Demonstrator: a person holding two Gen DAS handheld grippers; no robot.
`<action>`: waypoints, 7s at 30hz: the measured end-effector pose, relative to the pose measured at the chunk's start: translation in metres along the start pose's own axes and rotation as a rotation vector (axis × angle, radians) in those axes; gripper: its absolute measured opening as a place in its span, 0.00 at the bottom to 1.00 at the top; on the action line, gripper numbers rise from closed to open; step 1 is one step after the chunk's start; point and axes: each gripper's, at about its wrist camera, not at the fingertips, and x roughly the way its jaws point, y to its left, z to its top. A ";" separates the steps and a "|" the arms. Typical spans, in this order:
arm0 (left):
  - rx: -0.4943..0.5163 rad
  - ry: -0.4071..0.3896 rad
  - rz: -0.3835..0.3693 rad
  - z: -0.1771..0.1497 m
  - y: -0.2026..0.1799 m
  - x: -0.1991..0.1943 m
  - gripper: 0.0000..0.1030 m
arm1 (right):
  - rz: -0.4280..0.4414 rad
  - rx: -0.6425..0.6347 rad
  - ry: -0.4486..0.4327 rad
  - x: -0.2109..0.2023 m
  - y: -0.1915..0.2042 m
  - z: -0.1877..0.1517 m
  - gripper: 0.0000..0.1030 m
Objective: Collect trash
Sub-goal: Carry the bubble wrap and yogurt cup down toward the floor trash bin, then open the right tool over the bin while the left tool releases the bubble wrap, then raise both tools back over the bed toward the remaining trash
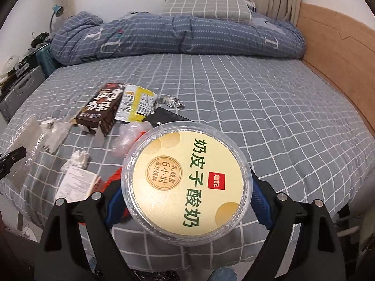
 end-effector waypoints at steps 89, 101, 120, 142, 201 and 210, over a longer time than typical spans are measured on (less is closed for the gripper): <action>-0.065 0.333 0.037 -0.268 0.011 0.027 0.24 | 0.094 -0.123 0.367 0.013 0.107 -0.236 0.81; -0.124 0.347 0.051 -0.274 0.036 0.028 0.24 | 0.152 -0.199 0.392 0.029 0.148 -0.246 0.82; -0.063 0.388 -0.026 -0.275 -0.007 0.047 0.24 | 0.087 -0.123 0.408 0.043 0.098 -0.254 0.93; 0.075 0.402 -0.067 -0.283 -0.081 0.060 0.42 | -0.010 -0.013 0.355 0.027 0.028 -0.237 0.93; -0.073 -0.017 0.131 -0.027 0.052 0.040 0.93 | 0.162 -0.066 0.005 -0.003 0.152 -0.052 0.93; -0.071 -0.006 0.133 0.015 0.060 0.085 0.93 | 0.167 -0.079 0.003 0.018 0.169 -0.037 0.93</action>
